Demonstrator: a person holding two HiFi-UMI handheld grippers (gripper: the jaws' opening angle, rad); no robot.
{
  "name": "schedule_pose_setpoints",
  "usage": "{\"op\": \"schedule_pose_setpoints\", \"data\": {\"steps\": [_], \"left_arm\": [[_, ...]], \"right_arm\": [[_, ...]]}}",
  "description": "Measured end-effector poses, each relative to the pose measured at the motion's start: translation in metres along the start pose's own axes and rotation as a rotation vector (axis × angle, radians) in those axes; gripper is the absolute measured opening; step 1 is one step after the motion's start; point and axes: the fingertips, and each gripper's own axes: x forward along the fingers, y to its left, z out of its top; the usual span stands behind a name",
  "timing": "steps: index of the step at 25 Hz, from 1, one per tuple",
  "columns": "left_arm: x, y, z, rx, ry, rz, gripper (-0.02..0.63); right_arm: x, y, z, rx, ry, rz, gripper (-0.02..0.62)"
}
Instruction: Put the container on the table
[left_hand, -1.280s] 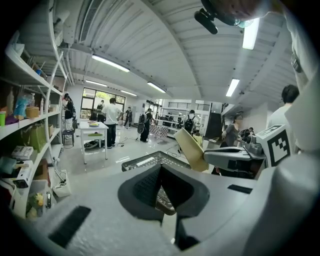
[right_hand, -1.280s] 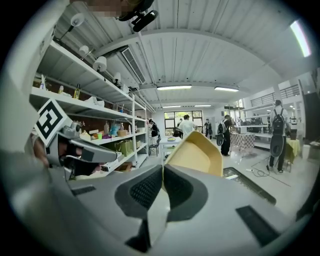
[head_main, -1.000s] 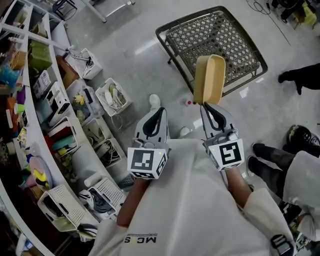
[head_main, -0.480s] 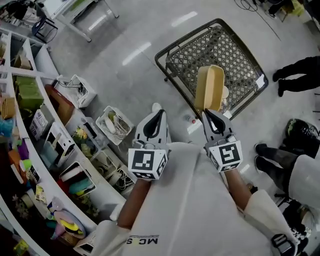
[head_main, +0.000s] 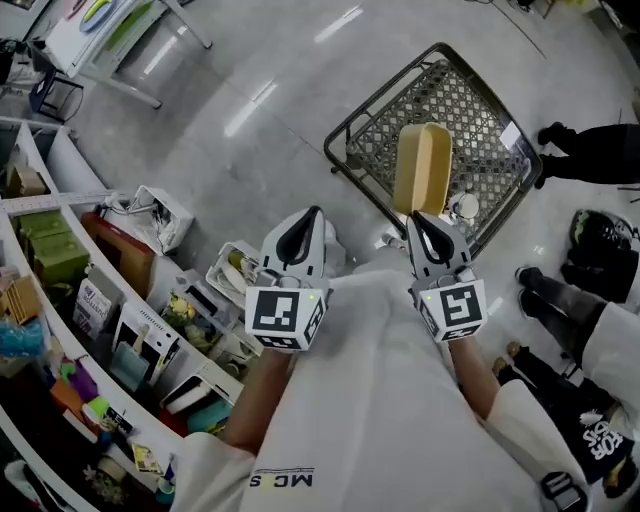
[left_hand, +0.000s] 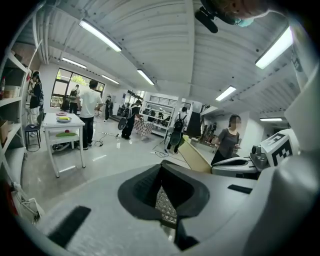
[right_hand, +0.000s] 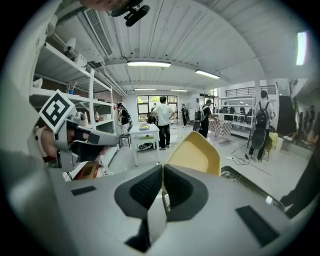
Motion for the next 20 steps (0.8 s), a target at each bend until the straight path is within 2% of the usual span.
{"op": "schedule_pose_setpoints", "data": {"steps": [5, 11, 20], "left_arm": [[0.024, 0.002, 0.014, 0.011, 0.0, -0.072, 0.023], [0.046, -0.019, 0.02, 0.053, 0.006, -0.151, 0.025], [0.078, -0.062, 0.011, 0.112, 0.063, -0.258, 0.023]], "right_arm": [[0.007, -0.008, 0.005, 0.0, 0.02, -0.056, 0.026], [0.002, -0.025, -0.005, 0.063, 0.025, -0.114, 0.026], [-0.011, -0.063, -0.022, 0.087, 0.006, -0.221, 0.026]]}}
